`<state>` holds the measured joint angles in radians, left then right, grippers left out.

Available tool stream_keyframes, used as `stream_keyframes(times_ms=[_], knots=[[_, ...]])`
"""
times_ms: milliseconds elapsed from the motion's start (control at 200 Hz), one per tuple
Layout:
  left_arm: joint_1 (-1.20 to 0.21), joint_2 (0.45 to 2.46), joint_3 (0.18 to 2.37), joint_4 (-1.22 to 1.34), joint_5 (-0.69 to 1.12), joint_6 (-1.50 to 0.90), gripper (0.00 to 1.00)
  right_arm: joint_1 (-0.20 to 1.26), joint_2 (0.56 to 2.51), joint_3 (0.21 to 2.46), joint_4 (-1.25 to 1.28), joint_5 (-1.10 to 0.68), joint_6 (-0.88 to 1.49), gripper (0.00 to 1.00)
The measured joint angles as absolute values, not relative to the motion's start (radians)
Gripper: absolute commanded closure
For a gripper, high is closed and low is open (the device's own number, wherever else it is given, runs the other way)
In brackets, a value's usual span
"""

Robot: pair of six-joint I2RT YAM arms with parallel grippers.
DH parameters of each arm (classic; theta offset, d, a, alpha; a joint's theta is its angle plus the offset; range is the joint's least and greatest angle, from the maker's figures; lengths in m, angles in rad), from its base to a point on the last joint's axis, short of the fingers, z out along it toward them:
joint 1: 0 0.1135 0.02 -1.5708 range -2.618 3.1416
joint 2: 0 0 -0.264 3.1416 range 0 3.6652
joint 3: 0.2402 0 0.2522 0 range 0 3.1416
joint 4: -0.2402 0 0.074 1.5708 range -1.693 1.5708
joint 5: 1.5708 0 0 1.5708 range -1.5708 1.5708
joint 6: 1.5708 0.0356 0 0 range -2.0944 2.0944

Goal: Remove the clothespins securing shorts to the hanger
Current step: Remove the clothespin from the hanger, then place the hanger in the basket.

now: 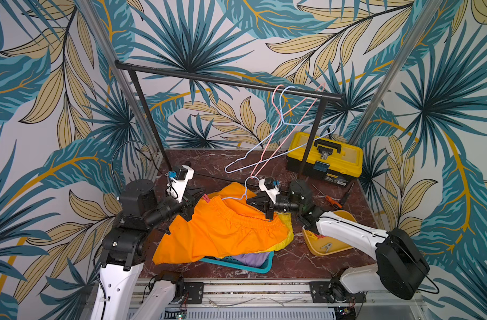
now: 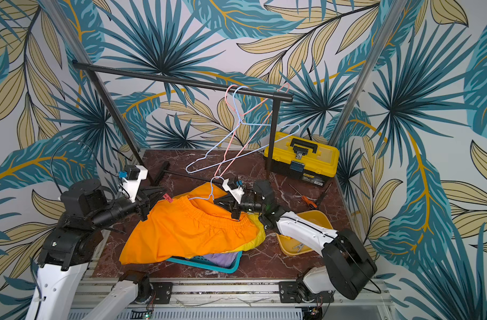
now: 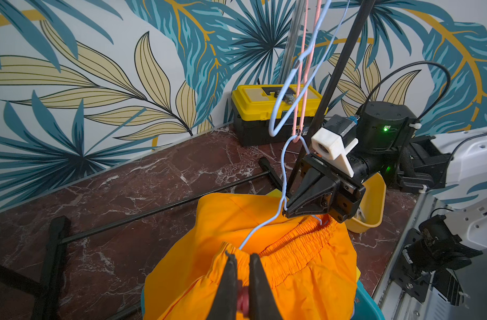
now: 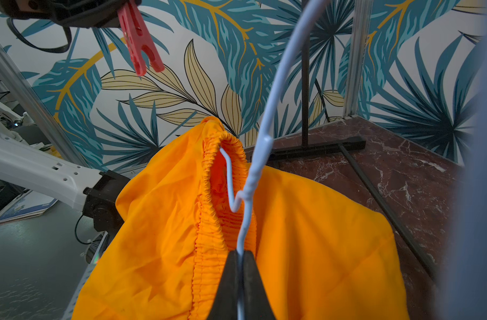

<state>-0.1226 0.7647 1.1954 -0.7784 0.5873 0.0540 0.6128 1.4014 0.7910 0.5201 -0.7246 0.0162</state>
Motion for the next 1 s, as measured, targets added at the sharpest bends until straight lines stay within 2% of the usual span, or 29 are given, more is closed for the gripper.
stream_keyframes(times_ms=[496,671,946,996], knots=[[-0.123,0.752,1.143,-0.763,0.595,0.051,1.00,0.616,1.391,0.912,0.446,-0.705,0.053,1.00],[-0.123,0.745,1.143,-0.751,0.595,0.051,1.00,0.616,1.436,1.021,0.441,-0.738,0.072,1.00],[-0.123,0.740,1.130,-0.744,0.601,0.051,1.00,0.632,1.481,1.055,0.435,-0.762,0.081,1.00],[-0.123,0.740,1.126,-0.743,0.602,0.051,1.00,0.640,1.487,1.063,0.427,-0.762,0.080,0.90]])
